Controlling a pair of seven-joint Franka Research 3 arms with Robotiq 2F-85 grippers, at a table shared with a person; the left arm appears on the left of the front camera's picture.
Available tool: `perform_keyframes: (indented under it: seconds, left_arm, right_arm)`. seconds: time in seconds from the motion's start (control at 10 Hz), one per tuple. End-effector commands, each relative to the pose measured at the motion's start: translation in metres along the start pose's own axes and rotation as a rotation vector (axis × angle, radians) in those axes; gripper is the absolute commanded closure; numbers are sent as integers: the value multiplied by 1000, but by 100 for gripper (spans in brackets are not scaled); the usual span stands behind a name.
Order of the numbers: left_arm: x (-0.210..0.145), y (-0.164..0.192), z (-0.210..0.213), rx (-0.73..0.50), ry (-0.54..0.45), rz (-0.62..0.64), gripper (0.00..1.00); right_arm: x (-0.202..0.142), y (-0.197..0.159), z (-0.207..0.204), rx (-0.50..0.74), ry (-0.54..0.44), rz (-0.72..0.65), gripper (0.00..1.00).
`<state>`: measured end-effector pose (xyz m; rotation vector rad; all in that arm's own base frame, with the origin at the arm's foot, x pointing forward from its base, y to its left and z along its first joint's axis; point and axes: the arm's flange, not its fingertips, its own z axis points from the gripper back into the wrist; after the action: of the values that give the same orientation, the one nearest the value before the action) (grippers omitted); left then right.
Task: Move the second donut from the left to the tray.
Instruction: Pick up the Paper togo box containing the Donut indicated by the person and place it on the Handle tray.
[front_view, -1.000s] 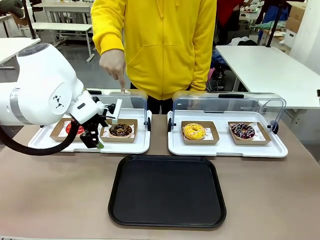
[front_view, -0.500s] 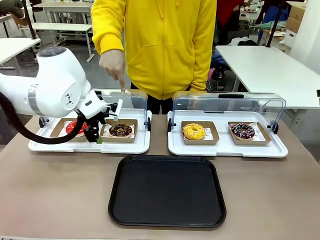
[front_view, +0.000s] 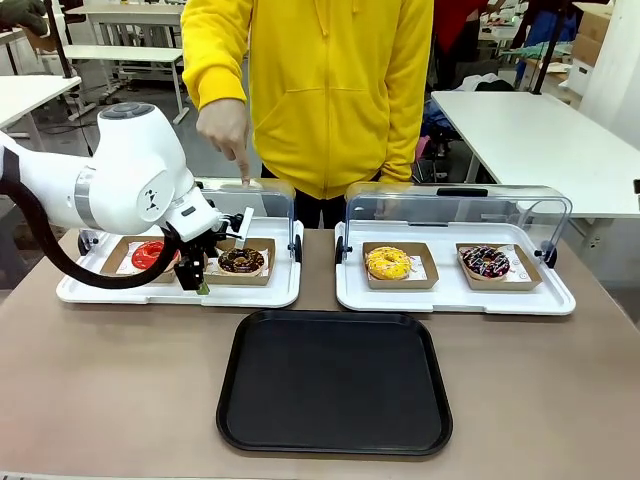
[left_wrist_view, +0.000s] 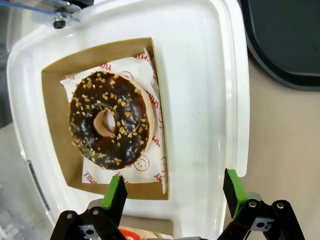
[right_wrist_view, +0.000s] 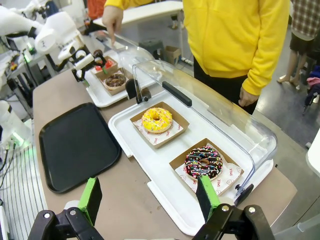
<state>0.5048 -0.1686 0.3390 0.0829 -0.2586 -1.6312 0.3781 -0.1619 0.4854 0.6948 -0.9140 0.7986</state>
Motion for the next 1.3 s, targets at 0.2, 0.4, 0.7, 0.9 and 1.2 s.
perform_keyframes:
  seconds: [0.2, 0.4, 0.7, 0.9, 1.2]
  left_arm:
    - [5, 10, -7, -23, 51, 25, 0]
    - [5, 13, -11, -32, 54, 26, 0]
    - [5, 16, -17, -58, 58, 30, 0]
    - [3, 18, -17, -74, 59, 39, 59]
    - [2, 18, -18, -93, 54, 34, 100]
  right_arm:
    - [2, 0, -1, -2, -30, 19, 0]
    - [2, 0, -1, -2, -30, 19, 0]
    - [2, 0, -1, -2, -30, 19, 0]
    - [2, 0, -1, -2, -30, 19, 0]
    - [2, 0, -1, -2, -30, 19, 0]
